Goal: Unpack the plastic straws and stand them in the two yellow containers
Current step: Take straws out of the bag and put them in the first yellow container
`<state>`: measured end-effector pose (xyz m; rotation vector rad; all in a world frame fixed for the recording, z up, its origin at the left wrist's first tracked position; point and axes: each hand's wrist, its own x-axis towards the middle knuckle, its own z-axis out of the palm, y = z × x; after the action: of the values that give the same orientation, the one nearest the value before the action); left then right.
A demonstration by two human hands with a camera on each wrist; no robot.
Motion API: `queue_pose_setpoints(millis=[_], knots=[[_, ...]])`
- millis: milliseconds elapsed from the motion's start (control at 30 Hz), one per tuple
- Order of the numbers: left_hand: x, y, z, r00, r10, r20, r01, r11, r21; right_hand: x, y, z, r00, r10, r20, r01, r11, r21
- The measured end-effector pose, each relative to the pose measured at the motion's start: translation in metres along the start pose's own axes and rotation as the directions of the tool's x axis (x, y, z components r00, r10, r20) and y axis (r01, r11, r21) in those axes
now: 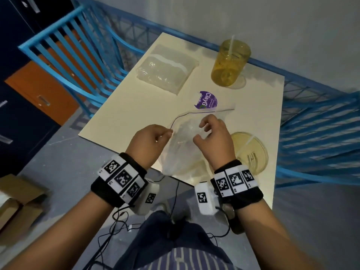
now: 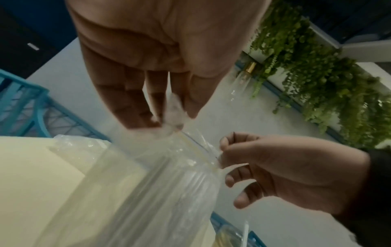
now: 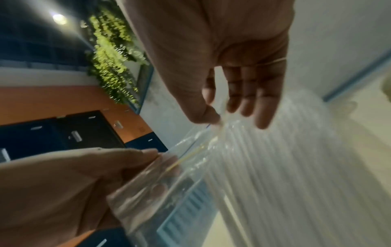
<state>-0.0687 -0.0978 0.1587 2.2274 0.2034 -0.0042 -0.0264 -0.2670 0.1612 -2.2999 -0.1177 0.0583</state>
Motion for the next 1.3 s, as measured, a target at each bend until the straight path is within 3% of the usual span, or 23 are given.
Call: queue_pose_setpoints(millis=[133, 300, 367, 467, 533, 667, 733, 800, 867, 1000, 1200, 1300], knots=[[0.014, 0.0, -0.001, 0.999, -0.029, -0.044, 0.03, 0.999, 0.021, 0.023, -0.005, -0.01, 0.996, 0.04, 0.082, -0.021, 0.974, -0.225], [0.039, -0.019, -0.019, 0.98, -0.073, -0.184, 0.103, 0.982, 0.161, 0.037, -0.002, -0.025, 0.973, 0.142, 0.182, -0.015, 0.825, -0.565], [0.042, -0.019, -0.023, 0.984, -0.049, -0.172, 0.076, 0.985, 0.152, 0.032, -0.003, -0.027, 0.978, 0.039, 0.203, 0.088, 0.809, -0.581], [0.034, -0.012, -0.016, 0.999, -0.031, 0.013, 0.03, 0.996, 0.086, 0.026, -0.003, -0.02, 0.928, -0.105, 0.359, 0.293, 0.8, -0.523], [0.03, -0.012, -0.016, 0.995, -0.028, 0.093, 0.02, 0.996, 0.087, 0.033, 0.002, -0.019, 0.904, 0.005, 0.428, 0.239, 0.824, -0.515], [0.024, -0.017, -0.02, 0.973, -0.08, 0.215, 0.054, 0.991, 0.124, 0.058, 0.012, -0.019, 0.938, 0.142, 0.317, -0.05, 0.958, -0.281], [0.022, -0.018, -0.022, 0.969, -0.078, 0.234, 0.057, 0.994, 0.093, 0.063, 0.01, -0.02, 0.962, 0.068, 0.265, -0.031, 0.989, -0.141], [0.026, -0.022, -0.032, 0.981, -0.075, 0.177, 0.083, 0.996, -0.038, 0.063, 0.008, -0.029, 0.981, -0.061, 0.186, 0.042, 0.993, 0.108], [0.031, -0.028, -0.041, 0.986, -0.108, 0.127, 0.127, 0.98, -0.155, 0.062, 0.007, -0.035, 0.989, -0.075, 0.129, 0.038, 0.963, 0.266], [0.026, -0.037, -0.022, 0.977, -0.144, 0.16, 0.164, 0.979, -0.119, 0.053, 0.02, -0.017, 0.99, -0.034, 0.136, 0.02, 0.994, 0.107], [0.023, -0.039, -0.007, 0.967, -0.151, 0.207, 0.19, 0.964, -0.185, 0.059, 0.017, 0.007, 0.979, 0.123, 0.163, -0.163, 0.952, 0.261], [0.024, -0.036, -0.005, 0.964, -0.116, 0.241, 0.163, 0.968, -0.188, 0.063, 0.006, 0.015, 0.991, 0.097, 0.093, -0.121, 0.945, 0.303]])
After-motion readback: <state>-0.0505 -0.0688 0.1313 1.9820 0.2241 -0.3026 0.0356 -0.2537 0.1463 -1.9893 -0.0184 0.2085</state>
